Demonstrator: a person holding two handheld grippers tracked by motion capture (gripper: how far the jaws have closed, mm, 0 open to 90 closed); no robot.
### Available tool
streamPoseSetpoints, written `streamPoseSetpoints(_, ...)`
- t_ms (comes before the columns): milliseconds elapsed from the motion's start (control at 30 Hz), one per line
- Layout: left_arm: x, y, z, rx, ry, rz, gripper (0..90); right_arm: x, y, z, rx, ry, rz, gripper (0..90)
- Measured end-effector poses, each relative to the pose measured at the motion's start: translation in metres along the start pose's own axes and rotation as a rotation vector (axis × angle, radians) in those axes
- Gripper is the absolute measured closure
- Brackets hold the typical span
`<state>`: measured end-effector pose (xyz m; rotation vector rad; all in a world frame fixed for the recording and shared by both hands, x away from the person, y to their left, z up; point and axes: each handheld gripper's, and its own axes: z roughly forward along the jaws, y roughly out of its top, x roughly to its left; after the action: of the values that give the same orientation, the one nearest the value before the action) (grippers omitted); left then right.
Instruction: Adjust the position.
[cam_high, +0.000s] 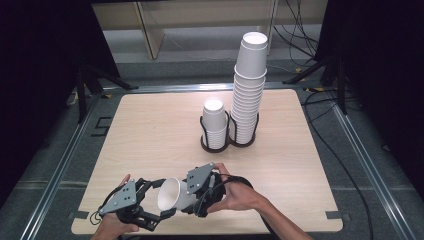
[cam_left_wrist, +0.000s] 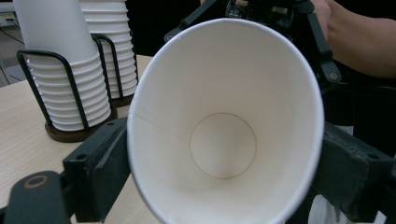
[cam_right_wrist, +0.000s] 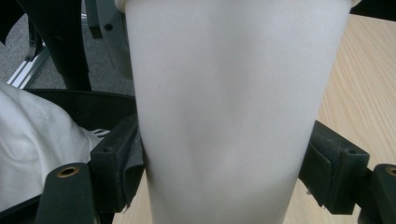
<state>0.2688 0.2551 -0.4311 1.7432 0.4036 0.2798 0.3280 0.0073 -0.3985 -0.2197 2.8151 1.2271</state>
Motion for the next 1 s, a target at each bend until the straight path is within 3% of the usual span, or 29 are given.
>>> streamPoseSetpoints(133, 0.004, 0.000, -0.004, -0.034, 0.020, -0.015, 14.4, -0.005, -0.006, -0.006, -0.014, -0.014, 0.038, 23.5)
streamPoseSetpoints(233, 0.005, -0.001, -0.005, -0.045, 0.039, -0.023, 14.5, -0.011, -0.013, -0.011, -0.062, -0.036, 0.092, 23.0)
streamPoseSetpoints(400, 0.007, 0.000, -0.007, -0.059, 0.066, -0.017, 14.4, -0.026, -0.026, -0.017, -0.136, -0.138, 0.185, 22.3)
streamPoseSetpoints(467, 0.008, -0.001, -0.007, -0.063, 0.083, -0.028, 14.5, -0.030, -0.031, -0.018, -0.157, -0.198, 0.221, 22.2)
streamPoseSetpoints(567, 0.011, -0.002, -0.008, -0.054, 0.119, -0.043, 14.5, -0.036, -0.038, -0.017, -0.189, -0.243, 0.287, 22.0)
streamPoseSetpoints(600, 0.014, -0.003, -0.006, -0.079, 0.125, -0.053, 14.5, -0.039, -0.040, -0.016, -0.201, -0.251, 0.274, 22.0)
streamPoseSetpoints(633, 0.015, -0.003, -0.008, -0.047, 0.156, -0.065, 14.6, -0.041, -0.041, -0.014, -0.214, -0.251, 0.284, 22.0)
streamPoseSetpoints(767, 0.022, -0.007, -0.009, -0.050, 0.204, -0.120, 14.6, -0.042, -0.043, -0.008, -0.244, -0.289, 0.310, 21.6)
streamPoseSetpoints(833, 0.024, -0.008, -0.010, -0.046, 0.216, -0.138, 14.6, -0.043, -0.044, -0.005, -0.266, -0.302, 0.320, 21.4)
streamPoseSetpoints(867, 0.025, -0.008, -0.010, -0.058, 0.213, -0.141, 14.6, -0.042, -0.044, -0.003, -0.274, -0.308, 0.351, 21.3)
streamPoseSetpoints(933, 0.024, -0.008, -0.011, -0.040, 0.228, -0.144, 14.6, -0.046, -0.046, -0.002, -0.292, -0.325, 0.341, 21.2)
streamPoseSetpoints(1000, 0.026, -0.009, -0.009, -0.060, 0.221, -0.141, 14.6, -0.047, -0.048, -0.002, -0.306, -0.346, 0.359, 21.1)
